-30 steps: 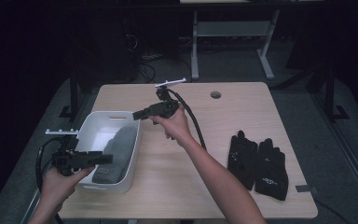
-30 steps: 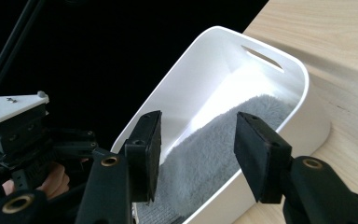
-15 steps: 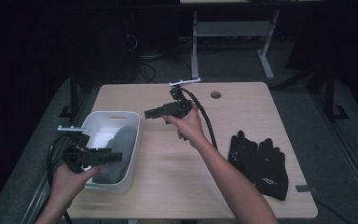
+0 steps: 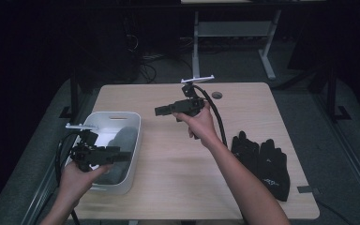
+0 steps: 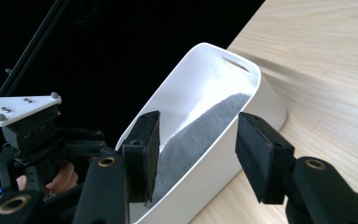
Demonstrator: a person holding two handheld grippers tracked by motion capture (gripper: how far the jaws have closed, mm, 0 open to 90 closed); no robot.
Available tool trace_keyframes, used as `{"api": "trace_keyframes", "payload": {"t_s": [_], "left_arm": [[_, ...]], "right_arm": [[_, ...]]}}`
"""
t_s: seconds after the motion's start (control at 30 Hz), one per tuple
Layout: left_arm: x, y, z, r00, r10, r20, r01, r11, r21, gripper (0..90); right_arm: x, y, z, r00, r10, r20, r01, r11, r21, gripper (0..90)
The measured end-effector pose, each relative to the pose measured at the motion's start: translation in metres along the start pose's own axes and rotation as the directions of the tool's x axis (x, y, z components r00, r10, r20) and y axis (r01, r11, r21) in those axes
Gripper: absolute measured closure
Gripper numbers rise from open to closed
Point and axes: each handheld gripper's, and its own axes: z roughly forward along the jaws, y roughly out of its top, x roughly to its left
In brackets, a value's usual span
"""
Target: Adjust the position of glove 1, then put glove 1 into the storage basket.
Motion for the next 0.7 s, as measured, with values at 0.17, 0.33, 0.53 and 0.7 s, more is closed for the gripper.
{"api": "trace_keyframes", "payload": {"t_s": [0.17, 0.33, 0.53, 0.7], "left_arm": [[-0.003, 0.003, 0.005, 1.0, 0.005, 0.003, -0.005, 1.0, 0.005, 23.8], [-0.006, 0.007, 0.009, 0.9998, 0.011, 0.015, -0.011, 0.9999, 0.007, 23.4], [-0.012, 0.011, 0.016, 0.9996, 0.016, 0.024, -0.017, 0.9997, 0.016, 23.1], [-0.017, 0.013, 0.023, 0.9988, 0.038, 0.032, -0.039, 0.9986, 0.035, 22.9]], "right_arm": [[-0.003, -0.002, -0.005, 1.0, 0.008, 0.004, -0.008, 1.0, -0.003, 48.4], [-0.008, -0.004, -0.009, 0.9999, 0.015, 0.006, -0.015, 1.0, -0.006, 47.6], [-0.015, -0.008, -0.021, 0.9995, 0.027, 0.018, -0.027, 1.0, -0.014, 47.4], [-0.023, -0.015, -0.033, 0.9986, 0.042, 0.033, -0.041, 0.999, -0.022, 47.2]]}}
